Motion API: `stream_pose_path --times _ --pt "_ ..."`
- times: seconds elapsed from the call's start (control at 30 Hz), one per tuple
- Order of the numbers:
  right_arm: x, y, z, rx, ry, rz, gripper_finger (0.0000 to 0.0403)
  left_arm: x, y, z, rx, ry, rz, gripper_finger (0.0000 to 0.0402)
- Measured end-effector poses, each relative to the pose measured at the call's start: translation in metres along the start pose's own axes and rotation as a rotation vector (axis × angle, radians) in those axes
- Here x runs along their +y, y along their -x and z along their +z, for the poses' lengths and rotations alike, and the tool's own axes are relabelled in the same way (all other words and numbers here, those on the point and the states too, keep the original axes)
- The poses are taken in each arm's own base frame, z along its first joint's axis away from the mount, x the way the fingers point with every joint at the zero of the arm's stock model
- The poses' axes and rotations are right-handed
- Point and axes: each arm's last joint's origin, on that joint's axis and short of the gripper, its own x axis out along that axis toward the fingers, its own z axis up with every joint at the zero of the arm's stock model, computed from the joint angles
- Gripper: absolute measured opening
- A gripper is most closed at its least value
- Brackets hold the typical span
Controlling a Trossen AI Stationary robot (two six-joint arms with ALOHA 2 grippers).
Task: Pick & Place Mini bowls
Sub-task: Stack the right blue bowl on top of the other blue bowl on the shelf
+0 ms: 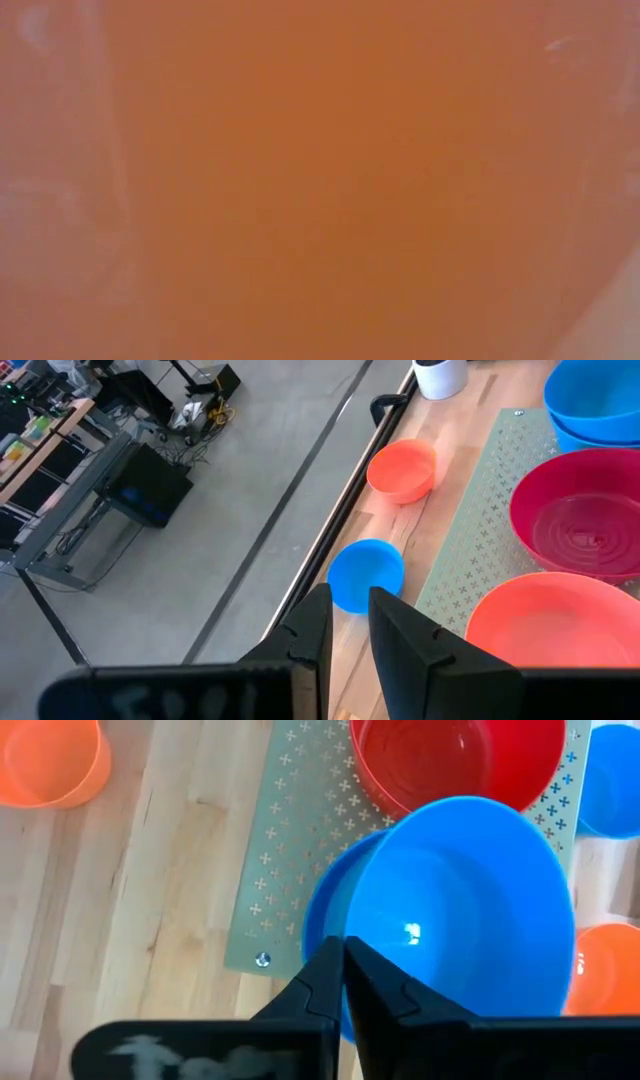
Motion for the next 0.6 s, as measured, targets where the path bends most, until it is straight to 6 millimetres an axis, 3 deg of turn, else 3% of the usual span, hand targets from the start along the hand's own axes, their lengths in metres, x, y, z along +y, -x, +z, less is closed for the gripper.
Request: stream_pose_path --times 0.6 --pt "0.001 -0.012 -0.004 0.027 0.015 0.001 0.0009 0.0 0.0 0.0 0.0 -0.001 0.0 0.0064"
